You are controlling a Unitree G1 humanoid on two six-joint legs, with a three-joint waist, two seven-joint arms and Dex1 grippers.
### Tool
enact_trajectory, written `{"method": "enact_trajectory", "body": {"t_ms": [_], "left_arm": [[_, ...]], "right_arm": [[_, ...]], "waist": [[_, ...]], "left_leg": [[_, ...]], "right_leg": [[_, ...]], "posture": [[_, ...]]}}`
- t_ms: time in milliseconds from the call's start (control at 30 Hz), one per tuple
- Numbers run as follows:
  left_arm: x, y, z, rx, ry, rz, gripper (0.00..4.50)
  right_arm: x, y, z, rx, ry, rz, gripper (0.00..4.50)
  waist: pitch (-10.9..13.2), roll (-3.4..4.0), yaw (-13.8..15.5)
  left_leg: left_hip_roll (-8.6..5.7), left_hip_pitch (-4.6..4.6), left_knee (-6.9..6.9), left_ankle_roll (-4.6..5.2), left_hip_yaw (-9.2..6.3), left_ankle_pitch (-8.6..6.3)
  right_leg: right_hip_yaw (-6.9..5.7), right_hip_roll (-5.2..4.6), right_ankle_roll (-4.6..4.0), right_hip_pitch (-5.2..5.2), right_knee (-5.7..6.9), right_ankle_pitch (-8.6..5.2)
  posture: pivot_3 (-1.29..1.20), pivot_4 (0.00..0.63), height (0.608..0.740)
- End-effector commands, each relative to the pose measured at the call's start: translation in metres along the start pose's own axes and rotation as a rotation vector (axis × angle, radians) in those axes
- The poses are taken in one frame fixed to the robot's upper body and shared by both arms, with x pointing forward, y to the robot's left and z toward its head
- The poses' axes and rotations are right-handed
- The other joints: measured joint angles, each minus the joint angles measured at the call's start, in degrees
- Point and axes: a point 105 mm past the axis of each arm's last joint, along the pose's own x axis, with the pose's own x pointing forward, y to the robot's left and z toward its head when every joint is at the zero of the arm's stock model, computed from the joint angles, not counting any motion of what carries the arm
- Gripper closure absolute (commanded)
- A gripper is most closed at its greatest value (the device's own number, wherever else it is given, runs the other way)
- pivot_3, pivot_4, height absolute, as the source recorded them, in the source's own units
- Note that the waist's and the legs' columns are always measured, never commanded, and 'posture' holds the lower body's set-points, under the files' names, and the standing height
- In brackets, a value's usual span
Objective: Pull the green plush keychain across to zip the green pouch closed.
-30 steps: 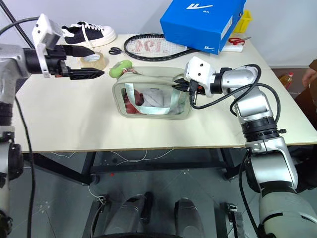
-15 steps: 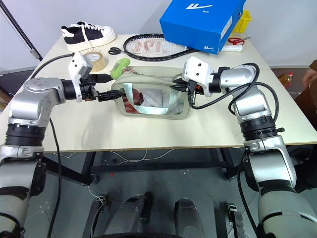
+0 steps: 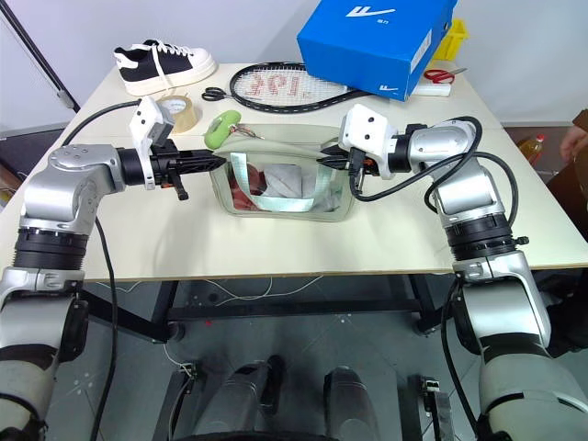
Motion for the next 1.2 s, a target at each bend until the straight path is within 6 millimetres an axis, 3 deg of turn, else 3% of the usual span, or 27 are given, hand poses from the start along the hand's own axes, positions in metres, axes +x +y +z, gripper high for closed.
{"method": "enact_trajectory", "body": {"t_ms": [33,167,200,333,400,500,667,800,1100,1200], "left_arm": [[-0.006,-0.003,0.021,0.057,-0.05,-0.004,4.5],[-0.008,-0.005,0.02,0.052,-0.051,-0.01,4.5],[-0.007,-0.006,0.02,0.054,-0.047,-0.012,4.5],[-0.007,-0.007,0.019,0.058,-0.043,-0.018,4.5],[-0.007,-0.008,0.019,0.058,-0.044,-0.022,4.5],[-0.006,-0.01,0.018,0.058,-0.043,-0.029,4.5],[-0.005,-0.014,0.017,0.058,-0.042,-0.035,4.5],[-0.008,-0.016,0.013,0.056,-0.035,-0.032,4.5],[-0.008,-0.014,0.01,0.057,-0.028,-0.019,4.5],[-0.007,-0.014,0.01,0.059,-0.029,-0.018,4.5]], "right_arm": [[-0.017,-0.014,0.03,-0.014,-0.044,-0.01,2.33],[-0.027,-0.022,0.06,0.103,-0.123,0.037,0.22],[-0.025,-0.025,0.072,0.159,-0.174,0.055,0.1],[0.0,-0.04,0.103,0.305,-0.306,0.006,0.1],[0.03,-0.049,0.113,0.432,-0.33,-0.039,0.1],[0.071,-0.05,0.112,0.498,-0.261,-0.085,0.1],[0.104,-0.045,0.101,0.486,-0.152,-0.107,0.1],[0.116,-0.035,0.088,0.444,-0.082,-0.074,0.1],[0.128,-0.008,0.092,0.396,-0.057,0.101,0.1],[0.128,-0.006,0.094,0.381,-0.059,0.113,1.0]], "waist": [[0.0,0.01,0.0],[0.0,0.03,0.0],[0.0,0.03,-0.1],[0.0,0.04,-0.4],[0.0,0.05,-0.6],[0.0,0.05,-0.5],[0.0,0.04,0.1],[0.0,0.04,-0.3],[0.0,0.04,-0.4],[0.0,0.04,-0.4]], "left_leg": [[0.0,-0.01,0.0,0.0,0.0,0.0],[0.0,-0.02,-0.02,-0.02,0.0,-0.01],[0.0,-0.02,-0.04,-0.02,0.0,-0.02],[0.02,0.04,-0.16,-0.05,0.0,-0.03],[0.02,0.05,-0.21,-0.08,0.0,-0.01],[0.0,0.03,-0.42,-0.28,0.02,0.12],[-0.08,-0.07,-0.55,-0.47,0.01,0.26],[-0.09,-0.03,-0.54,-0.4,0.08,0.22],[-0.04,0.01,-0.58,-0.42,0.06,0.25],[-0.05,0.0,-0.58,-0.43,0.06,0.24]], "right_leg": [[0.0,-0.01,0.0,-0.01,0.0,0.0],[0.0,-0.02,-0.01,-0.05,0.0,0.0],[0.01,-0.03,-0.01,-0.06,0.0,0.0],[0.05,-0.05,-0.03,-0.08,0.0,0.0],[0.09,-0.04,-0.03,-0.11,0.0,0.0],[0.12,-0.04,-0.05,-0.25,0.02,0.01],[0.07,0.06,-0.05,-0.59,0.05,0.02],[0.09,0.06,-0.03,-0.59,0.09,0.03],[0.09,0.14,-0.04,-0.62,0.2,0.02],[0.09,0.14,-0.04,-0.64,0.2,0.02]], "posture": [[0.0,0.15,0.74],[0.0,0.15,0.74],[0.0,0.15,0.74],[0.0,0.15,0.74],[0.0,0.15,0.74],[0.0,0.15,0.74],[0.0,0.15,0.74],[0.0,0.15,0.74],[0.0,0.15,0.74],[0.0,0.15,0.74]]}}
